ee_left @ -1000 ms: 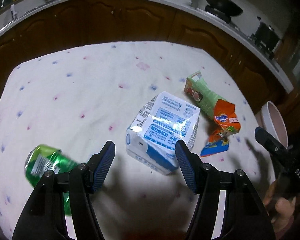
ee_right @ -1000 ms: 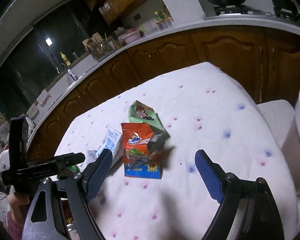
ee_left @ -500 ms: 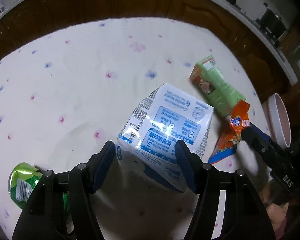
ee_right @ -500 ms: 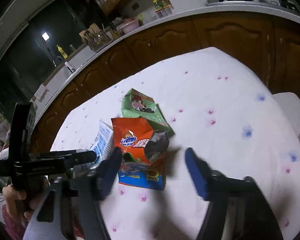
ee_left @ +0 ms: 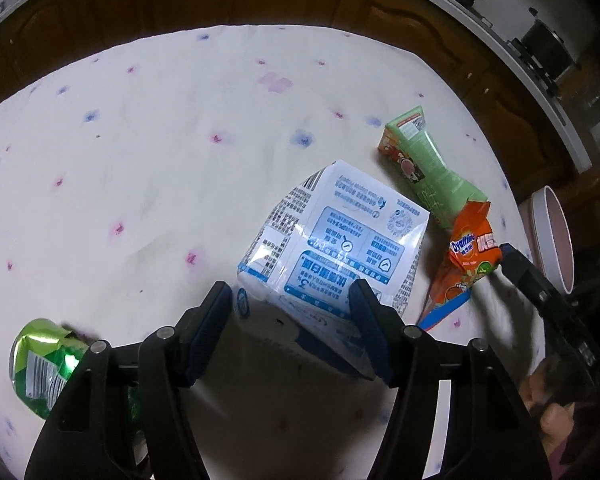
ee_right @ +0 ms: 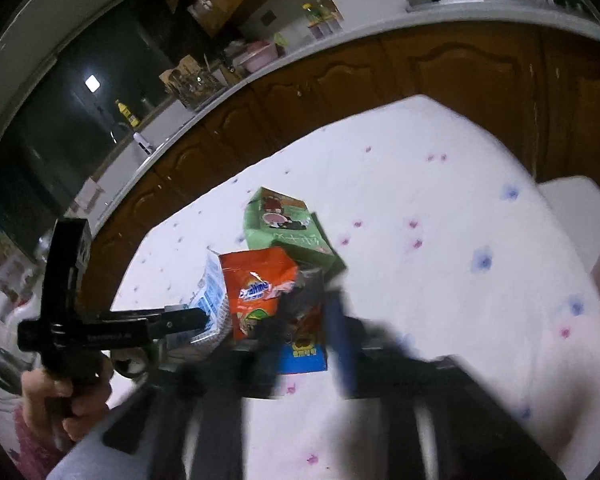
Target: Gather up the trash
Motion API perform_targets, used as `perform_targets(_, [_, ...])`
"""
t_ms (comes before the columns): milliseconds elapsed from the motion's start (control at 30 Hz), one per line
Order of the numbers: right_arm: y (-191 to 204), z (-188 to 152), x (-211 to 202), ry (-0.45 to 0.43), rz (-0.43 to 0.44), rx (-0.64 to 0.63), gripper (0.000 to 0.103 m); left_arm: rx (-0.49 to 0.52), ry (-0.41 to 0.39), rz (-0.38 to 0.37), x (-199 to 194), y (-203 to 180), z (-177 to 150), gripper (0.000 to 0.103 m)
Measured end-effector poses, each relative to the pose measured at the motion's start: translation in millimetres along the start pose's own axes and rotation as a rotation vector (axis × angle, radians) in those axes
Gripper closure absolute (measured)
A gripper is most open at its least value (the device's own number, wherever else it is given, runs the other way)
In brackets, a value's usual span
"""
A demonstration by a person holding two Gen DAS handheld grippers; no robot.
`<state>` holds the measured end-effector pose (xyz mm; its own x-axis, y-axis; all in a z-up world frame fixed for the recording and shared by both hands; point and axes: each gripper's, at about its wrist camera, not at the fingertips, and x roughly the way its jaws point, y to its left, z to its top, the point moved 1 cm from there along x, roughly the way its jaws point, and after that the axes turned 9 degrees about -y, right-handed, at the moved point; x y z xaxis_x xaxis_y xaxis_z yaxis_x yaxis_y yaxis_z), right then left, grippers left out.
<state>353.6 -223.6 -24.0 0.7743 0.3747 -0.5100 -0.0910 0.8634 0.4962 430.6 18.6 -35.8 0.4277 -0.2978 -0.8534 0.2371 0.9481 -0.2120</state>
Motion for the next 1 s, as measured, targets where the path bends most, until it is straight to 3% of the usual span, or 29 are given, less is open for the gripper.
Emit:
perform_targets(33, [-0.2,0.3,1.1,0.002,0.024,0.008,0.042,0.001,-0.001,0.004,-1.8,0.6,-0.9,0.041])
perform_targets(67, [0.5,1.8,1.9,0.000,0.037,0.013,0.038,0.006,-0.004,0.006,-4.3,0.7,-1.7,0.041])
perform_targets(233, [5.0,4.1,17.8,0.024,0.051,-0.026,0.038,-0.002,-0.011,-0.009,-7.2,6.8,-3.7,0.041])
perform_targets(300, [5.4,2.5,28.3,0.058,0.037,-0.042,0.047,0.002,-0.020,-0.013,-10.2,7.5,-4.5,0.041])
perform_targets(333, [4.9,1.5,32.2,0.073,0.039,-0.046,0.063,0.008,-0.024,-0.017,-11.3,6.7,-4.8,0.041])
perform_targets(367, [4.8,0.5,35.2,0.083,0.059,-0.042,0.086,0.014,-0.023,-0.015,-10.4,5.7,-5.0,0.041])
perform_targets(400, [5.1,-0.1,33.8,0.080,0.070,-0.039,0.095,0.021,-0.025,-0.008,-11.1,4.2,-6.0,0.041])
perform_targets(633, [9.8,3.8,0.6,-0.004,0.048,-0.092,0.101,0.025,-0.070,-0.038,-18.4,-10.9,3.2,0.040])
perform_targets(867, [-22.8,14.6,-55.0,-0.112,0.007,-0.015,0.101,0.087,-0.111,-0.033,-15.4,-43.7,32.9,0.038])
perform_targets(1000, [-37.2,15.0,-75.4,-0.135,-0.009,0.007,0.101,0.148,-0.129,0.010,-11.0,-59.4,47.2,0.038])
